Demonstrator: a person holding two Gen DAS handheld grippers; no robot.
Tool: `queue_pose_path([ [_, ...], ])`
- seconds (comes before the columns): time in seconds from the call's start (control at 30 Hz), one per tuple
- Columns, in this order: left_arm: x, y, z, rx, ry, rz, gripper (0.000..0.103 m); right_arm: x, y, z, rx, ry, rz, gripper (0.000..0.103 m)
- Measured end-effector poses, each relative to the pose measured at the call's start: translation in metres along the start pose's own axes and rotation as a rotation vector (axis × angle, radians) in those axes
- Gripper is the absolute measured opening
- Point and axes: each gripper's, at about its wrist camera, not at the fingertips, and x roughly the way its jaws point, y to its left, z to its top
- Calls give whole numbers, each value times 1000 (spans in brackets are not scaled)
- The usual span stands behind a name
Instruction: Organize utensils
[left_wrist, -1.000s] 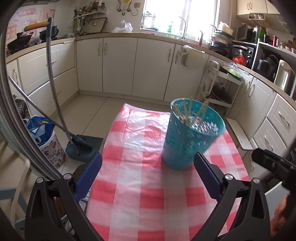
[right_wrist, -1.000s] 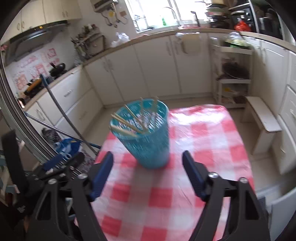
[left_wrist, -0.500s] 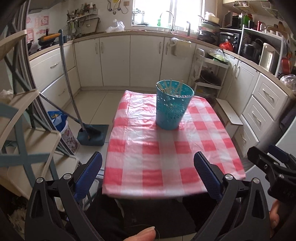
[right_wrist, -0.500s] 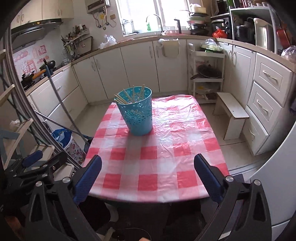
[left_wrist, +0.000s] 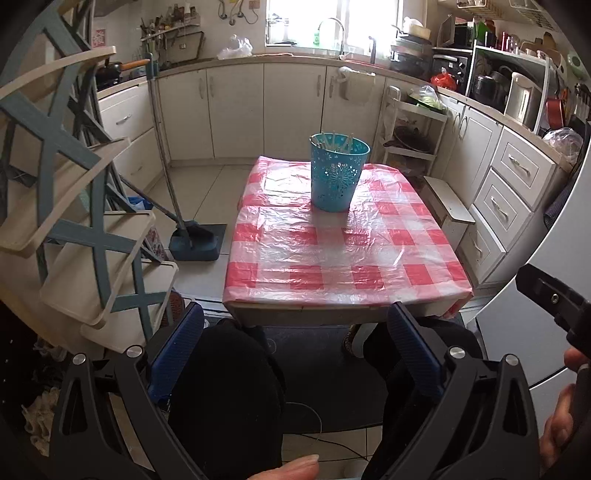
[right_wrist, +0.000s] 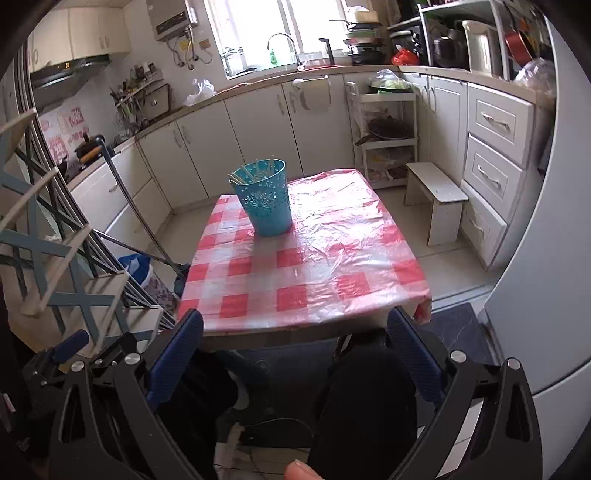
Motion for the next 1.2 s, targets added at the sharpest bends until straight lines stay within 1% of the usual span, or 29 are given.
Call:
queue_pose_path([
  [0.1,-18,7,0,-21,-18,-10,95,-14,10,-7,2,-5,27,95],
  [0.2,-32,10,-6,-27,-23,-15,95,-24,26,-15,-17,8,63,95],
  [0.3,-43,12,-13,-22,-22,-6,95,-33,40,-25,-20,17,75,95],
  [0.37,-51,12,-18,-20,-26,-6,95,-42,45,-33,-6,2,82,95],
  [0.5,-64,12,-28,-8,-33,-6,95,-56,53,-48,-20,-13,60,96],
  [0.67,-75,12,-36,-8,-45,3,95,-71,46,-55,5,-58,33,95],
  [0.83,-86,17,-43,-38,-59,7,95,-83,48,-68,5,-78,39,95],
  [1.03,-96,25,-48,-60,-81,18,95,-86,49,-79,2,-66,52,96],
  [1.1,-98,25,-49,-60,-86,22,95,-88,49,-80,0,-83,51,96],
  [1.2,-101,25,-51,-62,-87,23,95,-98,48,-82,4,-141,27,96],
])
